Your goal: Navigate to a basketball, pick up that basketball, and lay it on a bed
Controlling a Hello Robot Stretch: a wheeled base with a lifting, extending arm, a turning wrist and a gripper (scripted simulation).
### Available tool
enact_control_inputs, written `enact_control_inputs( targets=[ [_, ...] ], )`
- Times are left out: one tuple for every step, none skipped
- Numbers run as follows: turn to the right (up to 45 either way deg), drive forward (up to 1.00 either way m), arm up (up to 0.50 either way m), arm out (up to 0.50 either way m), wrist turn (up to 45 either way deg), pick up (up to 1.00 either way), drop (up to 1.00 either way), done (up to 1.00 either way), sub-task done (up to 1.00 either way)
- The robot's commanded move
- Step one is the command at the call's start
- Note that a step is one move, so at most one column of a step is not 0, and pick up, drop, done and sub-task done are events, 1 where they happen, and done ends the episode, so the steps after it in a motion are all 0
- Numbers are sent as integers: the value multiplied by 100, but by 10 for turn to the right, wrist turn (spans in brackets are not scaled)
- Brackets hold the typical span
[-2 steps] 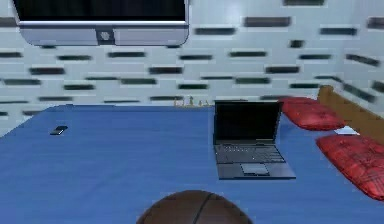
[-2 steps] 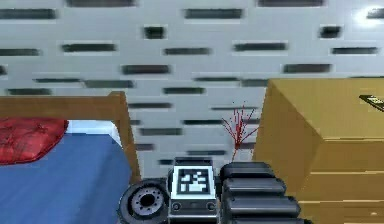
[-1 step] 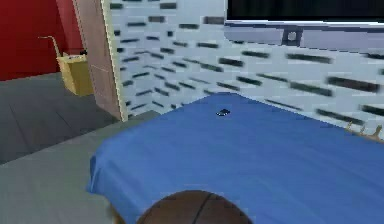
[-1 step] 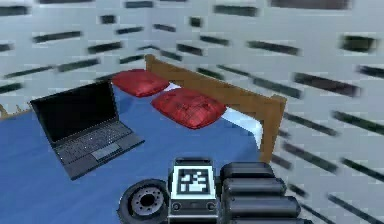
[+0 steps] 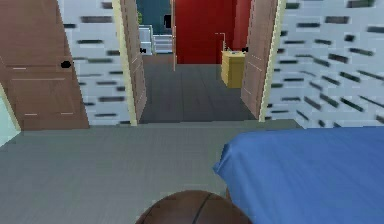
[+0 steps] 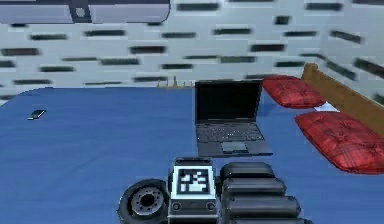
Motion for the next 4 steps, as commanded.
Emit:
enact_control_inputs(
  targets=[
    [-30,0,0,0,0,0,0,0,0],
    [0,0,0,48,0,0,0,0,0],
    [0,0,0,0,450,0,0,0,0],
    [0,0,0,0,450,0,0,0,0]
  ],
)
